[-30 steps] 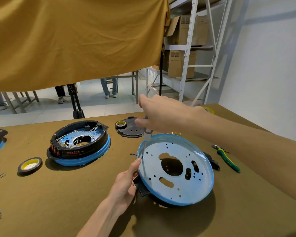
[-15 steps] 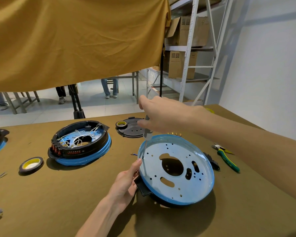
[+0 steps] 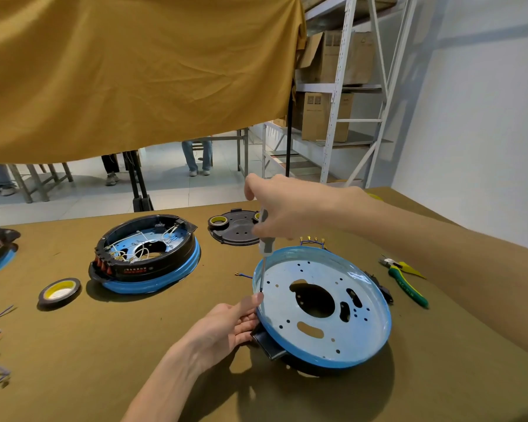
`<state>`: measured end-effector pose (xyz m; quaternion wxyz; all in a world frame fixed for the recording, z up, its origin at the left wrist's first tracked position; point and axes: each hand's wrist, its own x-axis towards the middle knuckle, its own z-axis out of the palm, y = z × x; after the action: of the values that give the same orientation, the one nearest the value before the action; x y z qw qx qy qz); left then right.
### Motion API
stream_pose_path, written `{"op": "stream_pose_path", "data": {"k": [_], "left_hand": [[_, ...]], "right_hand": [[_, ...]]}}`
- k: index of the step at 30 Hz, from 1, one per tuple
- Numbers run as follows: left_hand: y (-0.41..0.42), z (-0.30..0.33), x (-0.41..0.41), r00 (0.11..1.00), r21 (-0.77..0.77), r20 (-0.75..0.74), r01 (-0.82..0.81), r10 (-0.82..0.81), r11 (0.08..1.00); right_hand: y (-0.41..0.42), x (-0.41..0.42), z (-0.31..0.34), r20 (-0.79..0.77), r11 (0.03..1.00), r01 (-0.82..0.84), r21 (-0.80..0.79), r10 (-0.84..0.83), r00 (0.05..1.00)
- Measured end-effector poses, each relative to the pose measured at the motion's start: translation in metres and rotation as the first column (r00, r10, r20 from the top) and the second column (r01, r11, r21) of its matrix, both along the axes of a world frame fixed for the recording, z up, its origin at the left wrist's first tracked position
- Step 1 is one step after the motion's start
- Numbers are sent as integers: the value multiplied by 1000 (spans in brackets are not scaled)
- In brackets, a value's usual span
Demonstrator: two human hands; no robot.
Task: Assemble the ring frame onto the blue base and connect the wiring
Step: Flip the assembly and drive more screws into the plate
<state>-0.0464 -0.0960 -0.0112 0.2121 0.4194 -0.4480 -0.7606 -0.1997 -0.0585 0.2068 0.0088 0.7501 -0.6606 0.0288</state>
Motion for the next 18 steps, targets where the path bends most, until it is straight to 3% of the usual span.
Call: {"op": "stream_pose_path", "data": {"k": [2, 6, 10, 14, 18], "left_hand": [[0, 1, -1, 1000, 7, -4, -6, 6, 1000], [-1, 0, 0, 1000, 15, -8, -9, 9, 1000], [-1, 0, 2, 1000, 7, 5, 2, -2, 1000], [1, 3, 3, 1000, 9, 1, -7, 7, 1000], [3, 6, 3, 1000, 16, -6, 3, -3, 1000]], "right_hand": [[-2, 1, -4, -52, 998, 0, -56, -3, 999], [-3, -4, 4, 67, 993, 9, 121, -17, 998], [-6, -3, -4, -58, 999, 5, -40, -8, 998], [-6, -8, 6, 80, 986, 37, 160, -50, 996], [-6, -6, -4, 17, 999, 35, -13, -34, 999]]}}
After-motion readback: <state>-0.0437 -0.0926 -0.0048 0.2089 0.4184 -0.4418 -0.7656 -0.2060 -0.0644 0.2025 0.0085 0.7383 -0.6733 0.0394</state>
